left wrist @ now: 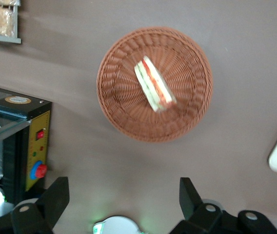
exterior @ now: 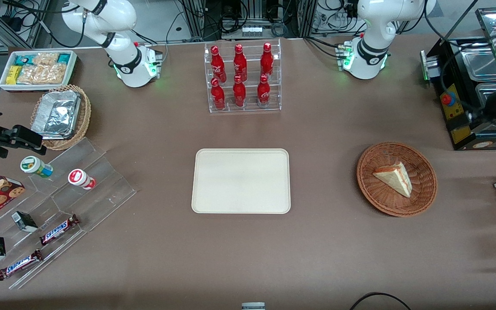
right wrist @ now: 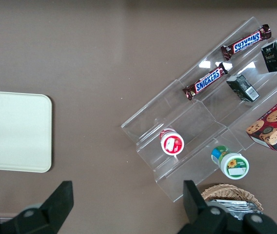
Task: Place sandwich from basket to tray
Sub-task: 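Move the left gripper from rest toward the wicker basket, then lower the open left gripper over the wrapped sandwich in the basket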
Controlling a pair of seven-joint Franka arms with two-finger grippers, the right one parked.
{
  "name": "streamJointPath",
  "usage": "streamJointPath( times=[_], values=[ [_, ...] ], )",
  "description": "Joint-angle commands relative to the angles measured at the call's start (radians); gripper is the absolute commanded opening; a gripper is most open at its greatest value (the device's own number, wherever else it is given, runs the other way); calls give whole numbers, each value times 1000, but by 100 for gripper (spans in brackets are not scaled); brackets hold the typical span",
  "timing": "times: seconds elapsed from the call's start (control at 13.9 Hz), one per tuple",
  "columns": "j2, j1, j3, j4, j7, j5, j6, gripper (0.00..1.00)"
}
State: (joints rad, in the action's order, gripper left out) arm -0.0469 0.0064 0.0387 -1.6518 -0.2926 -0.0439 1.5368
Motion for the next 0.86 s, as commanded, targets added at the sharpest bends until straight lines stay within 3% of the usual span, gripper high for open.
streamJointPath(
  times=[0.0, 0.29, 0.79],
  values=[
    [1, 3, -3, -129, -227, -11, 136, 100],
    [-33, 3, -3, -293, -557, 6, 365, 100],
    [-155, -11, -5, -479, -756, 12, 744, 100]
  ],
)
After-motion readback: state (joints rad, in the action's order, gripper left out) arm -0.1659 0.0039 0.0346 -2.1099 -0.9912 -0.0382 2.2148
